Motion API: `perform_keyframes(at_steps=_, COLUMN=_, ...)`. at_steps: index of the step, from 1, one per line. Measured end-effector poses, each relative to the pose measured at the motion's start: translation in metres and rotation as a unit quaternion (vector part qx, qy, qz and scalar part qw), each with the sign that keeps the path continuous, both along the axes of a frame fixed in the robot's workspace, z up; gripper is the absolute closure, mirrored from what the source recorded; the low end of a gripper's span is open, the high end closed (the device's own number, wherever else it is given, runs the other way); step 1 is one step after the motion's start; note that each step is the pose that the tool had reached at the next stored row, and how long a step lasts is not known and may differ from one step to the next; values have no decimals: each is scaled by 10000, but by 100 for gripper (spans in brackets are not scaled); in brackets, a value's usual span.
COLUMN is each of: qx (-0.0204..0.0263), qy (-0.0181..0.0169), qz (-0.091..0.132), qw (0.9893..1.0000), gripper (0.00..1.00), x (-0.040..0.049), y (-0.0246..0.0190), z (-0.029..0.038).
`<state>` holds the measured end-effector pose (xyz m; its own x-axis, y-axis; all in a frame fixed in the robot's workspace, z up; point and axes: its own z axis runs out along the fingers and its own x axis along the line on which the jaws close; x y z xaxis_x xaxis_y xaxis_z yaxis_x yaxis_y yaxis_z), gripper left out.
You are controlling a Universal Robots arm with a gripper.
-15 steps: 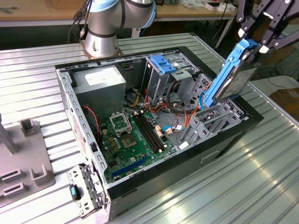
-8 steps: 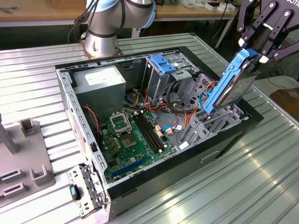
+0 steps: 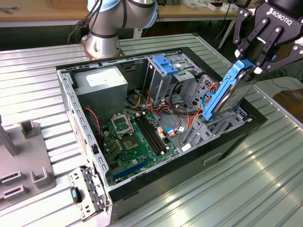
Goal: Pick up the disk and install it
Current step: 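Insert the disk into the insertion slot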
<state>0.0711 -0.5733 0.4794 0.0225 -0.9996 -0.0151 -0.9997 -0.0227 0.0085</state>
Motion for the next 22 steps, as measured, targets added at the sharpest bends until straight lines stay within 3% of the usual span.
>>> perform_keyframes(at_steps=2, qx=-2, qy=0, qz=0, qw=10000, gripper=63, x=35, y=52, z=-31)
perform_keyframes(at_steps=7, qx=-22, qy=0, qz=0, qw=10000, gripper=63, x=40, y=52, z=-119)
perform_keyframes(at_steps=22, qx=-23, qy=0, qz=0, qw=10000, gripper=63, x=43, y=52, z=-225)
